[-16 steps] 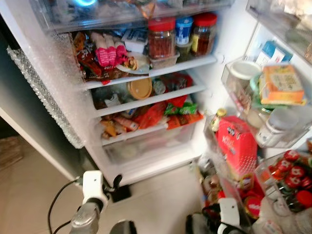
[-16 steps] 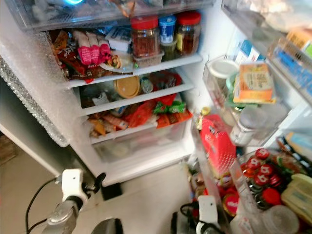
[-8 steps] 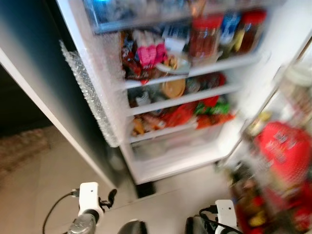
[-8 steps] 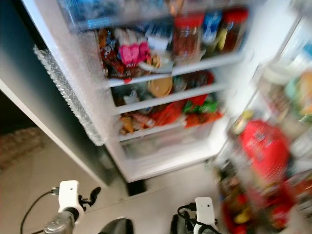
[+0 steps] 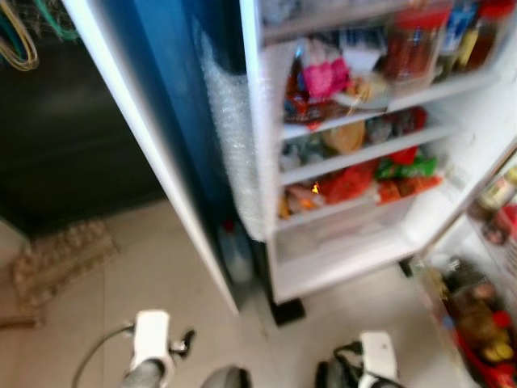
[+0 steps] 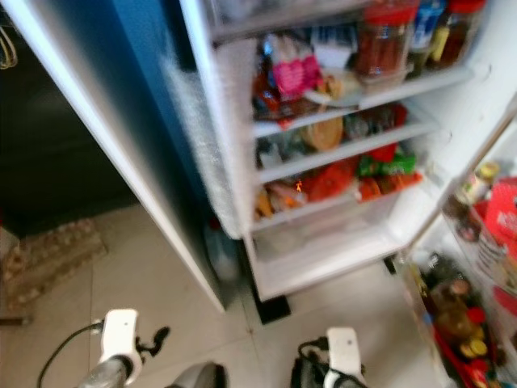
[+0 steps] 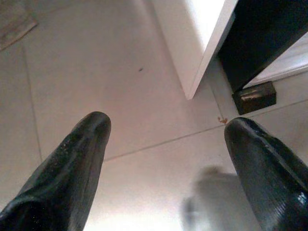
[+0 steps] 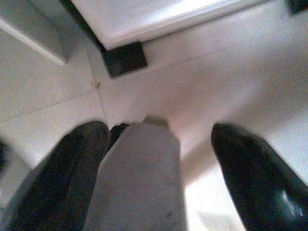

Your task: Restocking fridge

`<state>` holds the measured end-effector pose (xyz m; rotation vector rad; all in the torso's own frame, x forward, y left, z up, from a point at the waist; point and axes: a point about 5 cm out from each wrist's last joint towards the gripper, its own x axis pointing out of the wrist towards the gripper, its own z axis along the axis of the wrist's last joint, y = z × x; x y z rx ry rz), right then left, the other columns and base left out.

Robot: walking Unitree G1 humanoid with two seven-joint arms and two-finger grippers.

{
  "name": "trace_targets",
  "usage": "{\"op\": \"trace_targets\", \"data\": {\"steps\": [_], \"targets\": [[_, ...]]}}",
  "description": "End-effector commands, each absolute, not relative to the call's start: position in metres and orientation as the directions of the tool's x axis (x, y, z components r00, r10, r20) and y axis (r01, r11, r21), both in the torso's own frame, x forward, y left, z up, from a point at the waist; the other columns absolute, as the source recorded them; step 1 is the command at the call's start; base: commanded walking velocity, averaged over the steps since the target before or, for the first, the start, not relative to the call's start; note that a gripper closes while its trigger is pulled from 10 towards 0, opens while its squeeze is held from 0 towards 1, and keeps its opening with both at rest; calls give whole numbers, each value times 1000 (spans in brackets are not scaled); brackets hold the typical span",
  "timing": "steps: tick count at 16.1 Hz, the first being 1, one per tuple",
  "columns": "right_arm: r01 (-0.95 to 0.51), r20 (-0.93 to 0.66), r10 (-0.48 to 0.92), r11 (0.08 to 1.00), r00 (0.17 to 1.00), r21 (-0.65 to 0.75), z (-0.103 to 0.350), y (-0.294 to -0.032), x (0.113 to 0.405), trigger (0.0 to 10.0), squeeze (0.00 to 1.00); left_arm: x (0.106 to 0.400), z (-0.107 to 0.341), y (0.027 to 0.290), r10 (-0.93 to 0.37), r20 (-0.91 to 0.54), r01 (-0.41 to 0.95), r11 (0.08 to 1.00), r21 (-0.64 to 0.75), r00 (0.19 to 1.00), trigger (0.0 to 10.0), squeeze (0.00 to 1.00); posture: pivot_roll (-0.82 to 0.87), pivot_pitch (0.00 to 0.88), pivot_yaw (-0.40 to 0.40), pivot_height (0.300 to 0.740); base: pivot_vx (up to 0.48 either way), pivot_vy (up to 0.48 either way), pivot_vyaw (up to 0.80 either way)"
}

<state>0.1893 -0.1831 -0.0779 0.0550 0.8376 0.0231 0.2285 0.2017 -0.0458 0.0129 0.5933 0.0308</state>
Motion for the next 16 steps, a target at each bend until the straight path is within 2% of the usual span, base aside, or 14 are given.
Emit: {"op": "trace_targets", "data": {"steps": [1,5,8,10,13,16], "targets": [[6,-771,53,997,635,73,-84,-178,179,10000,0,222,-50,209,54,-581,-39,998,39,812,10000,0,-88,150,48,656,0,480,0],[12,-769,41,998,638,63,-84,-178,178,10000,0,208,-64,204,44,-681,-4,998,61,731,10000,0,-101,120,52,656,0,87,0],[9,-767,41,998,641,61,-84,-180,179,10000,0,191,-75,203,40,-747,15,998,66,664,10000,0,-97,109,48,711,0,0,0],[6,-767,44,998,640,63,-84,-180,179,10000,0,187,-77,204,44,-758,9,998,65,651,10000,0,-93,115,46,740,0,0,0],[6,-767,45,998,640,63,-84,-180,179,10000,0,187,-77,204,44,-759,10,998,66,649,10000,0,-93,115,46,740,0,0,0],[23,-764,37,997,644,67,-83,-179,180,10000,0,178,-82,206,69,-789,-39,998,57,611,10000,0,-83,137,48,740,0,0,0]]}}
